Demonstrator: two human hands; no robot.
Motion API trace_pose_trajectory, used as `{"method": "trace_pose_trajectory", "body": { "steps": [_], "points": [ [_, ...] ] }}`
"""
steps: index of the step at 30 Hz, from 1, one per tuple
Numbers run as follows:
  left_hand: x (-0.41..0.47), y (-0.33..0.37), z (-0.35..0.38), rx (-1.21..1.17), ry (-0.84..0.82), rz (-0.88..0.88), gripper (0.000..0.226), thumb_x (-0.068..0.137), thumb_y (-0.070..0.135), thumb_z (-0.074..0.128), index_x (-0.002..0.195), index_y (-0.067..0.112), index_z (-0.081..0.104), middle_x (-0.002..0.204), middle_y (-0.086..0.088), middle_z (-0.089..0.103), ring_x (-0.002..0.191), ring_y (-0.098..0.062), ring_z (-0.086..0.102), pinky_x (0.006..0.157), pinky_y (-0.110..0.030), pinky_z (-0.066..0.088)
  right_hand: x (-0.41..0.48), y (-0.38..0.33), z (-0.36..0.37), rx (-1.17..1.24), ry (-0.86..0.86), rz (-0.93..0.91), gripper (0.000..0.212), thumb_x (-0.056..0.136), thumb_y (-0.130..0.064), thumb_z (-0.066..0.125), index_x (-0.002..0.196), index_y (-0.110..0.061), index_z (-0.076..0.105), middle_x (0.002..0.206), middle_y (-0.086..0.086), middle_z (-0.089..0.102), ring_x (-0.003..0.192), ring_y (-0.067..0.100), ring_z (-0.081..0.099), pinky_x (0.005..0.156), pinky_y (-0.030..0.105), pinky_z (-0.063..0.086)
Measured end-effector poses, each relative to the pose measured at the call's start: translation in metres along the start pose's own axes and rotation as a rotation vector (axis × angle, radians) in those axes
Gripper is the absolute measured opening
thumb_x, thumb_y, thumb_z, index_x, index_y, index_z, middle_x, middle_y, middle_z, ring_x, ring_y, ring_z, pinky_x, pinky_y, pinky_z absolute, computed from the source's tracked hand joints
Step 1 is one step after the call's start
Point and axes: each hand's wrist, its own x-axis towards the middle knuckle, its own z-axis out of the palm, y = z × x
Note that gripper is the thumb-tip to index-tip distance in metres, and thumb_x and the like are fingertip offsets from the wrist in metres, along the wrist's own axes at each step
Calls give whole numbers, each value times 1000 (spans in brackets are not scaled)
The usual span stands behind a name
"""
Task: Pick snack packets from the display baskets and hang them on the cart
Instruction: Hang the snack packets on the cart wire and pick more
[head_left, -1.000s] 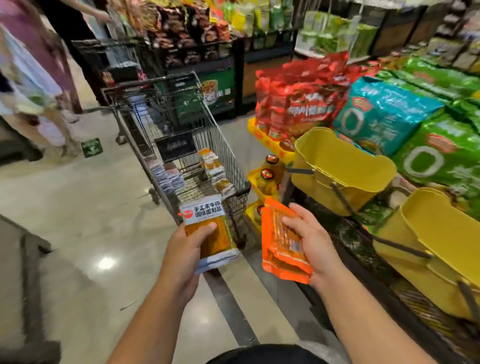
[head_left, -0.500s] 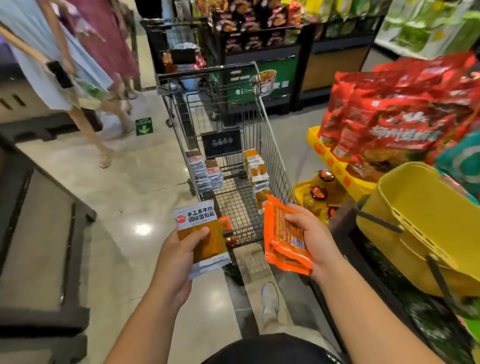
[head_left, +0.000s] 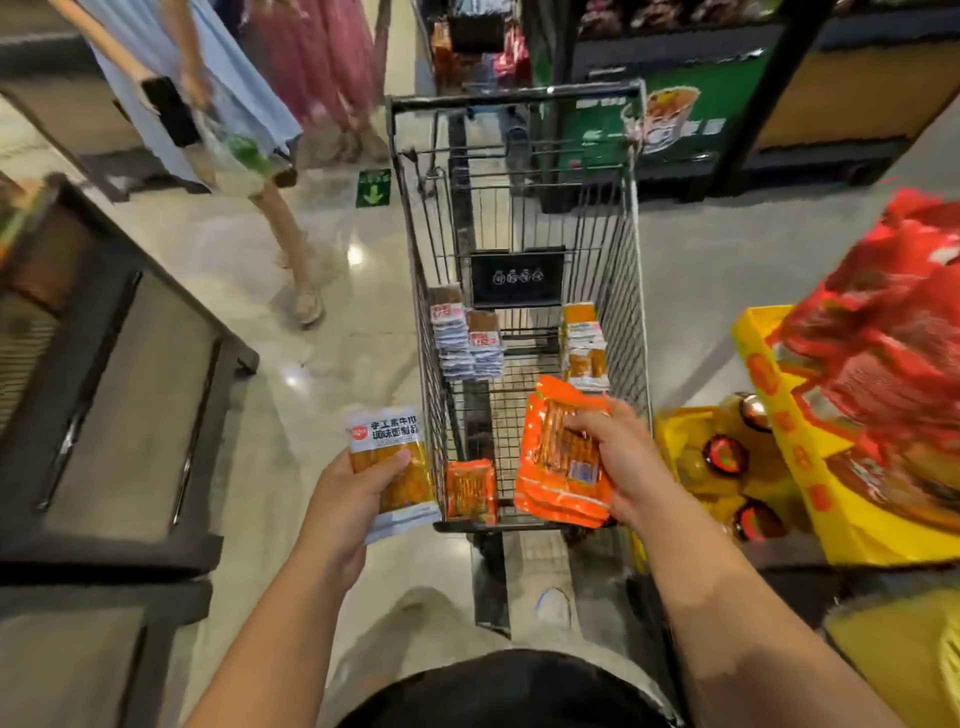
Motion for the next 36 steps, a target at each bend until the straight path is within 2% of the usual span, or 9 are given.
{"method": "trace_pose_trajectory", "body": {
  "steps": [3, 6, 13, 17, 21, 24, 28, 33, 36],
  "points": [
    [26, -2, -6, 17, 17, -56, 23, 96, 9, 65, 118, 14, 69, 107, -4, 78, 98, -22, 75, 89, -38, 56, 33, 11, 10, -36, -15, 55, 47, 84, -1, 69, 127, -10, 54, 114, 29, 68, 92, 37, 73, 78, 55, 60],
    [58, -2, -10, 53, 6, -92, 19, 95, 10, 67, 113, 16, 71, 103, -2, 79, 98, -21, 75, 94, -40, 56, 54, 12, 20, -109, 14, 86, 41, 90, -1, 66, 123, -19, 49, 110, 21, 71, 92, 35, 74, 81, 57, 60],
    [140, 5, -14, 174, -115, -180, 21, 93, 18, 71, 113, 24, 70, 102, 4, 79, 98, -19, 74, 97, -46, 55, 89, 16, 53, -450, 43, 123, 55, 92, -6, 69, 131, -30, 38, 115, 11, 60, 93, 33, 72, 81, 57, 60],
    [189, 1, -8, 235, -157, -194, 16, 92, 16, 73, 105, 25, 71, 102, 2, 79, 96, -19, 74, 94, -42, 57, 117, 35, 63, -524, 70, 191, 44, 93, -2, 67, 126, -18, 43, 103, 9, 62, 67, 16, 72, 55, 33, 61],
    [223, -11, -1, 324, -145, -198, 18, 89, 17, 77, 103, 26, 71, 103, 1, 77, 97, -20, 73, 94, -44, 57, 144, 68, 66, -648, 68, 240, 40, 93, -2, 68, 120, -16, 43, 103, 5, 61, 67, 8, 67, 52, 20, 55],
    [240, -24, 8, 419, -116, -182, 19, 86, 18, 80, 96, 30, 69, 102, 2, 77, 95, -19, 73, 94, -45, 57, 168, 96, 66, -705, 55, 297, 43, 92, -8, 72, 121, -22, 44, 106, 6, 64, 80, 19, 70, 75, 42, 62],
    [256, -42, 20, 503, -98, -136, 22, 85, 20, 80, 91, 34, 64, 98, 4, 75, 91, -16, 72, 89, -42, 58, 204, 129, 62, -787, 1, 313, 52, 92, -15, 73, 130, -30, 41, 112, 1, 63, 94, 20, 64, 68, 28, 55],
    [263, -55, 38, 612, -57, -69, 29, 89, 26, 76, 112, 26, 58, 99, 10, 70, 91, -11, 68, 80, -29, 55, 255, 181, 46, -846, -45, 300, 54, 86, -10, 73, 110, -49, 44, 108, 0, 68, 102, 25, 66, 95, 53, 53],
    [264, -59, 48, 653, 20, -24, 38, 89, 26, 76, 118, 24, 51, 94, 17, 64, 84, -5, 64, 68, -19, 49, 268, 178, 57, -918, -121, 290, 57, 87, -6, 72, 129, -35, 47, 123, 0, 58, 114, 24, 58, 103, 50, 50]
  ]
}}
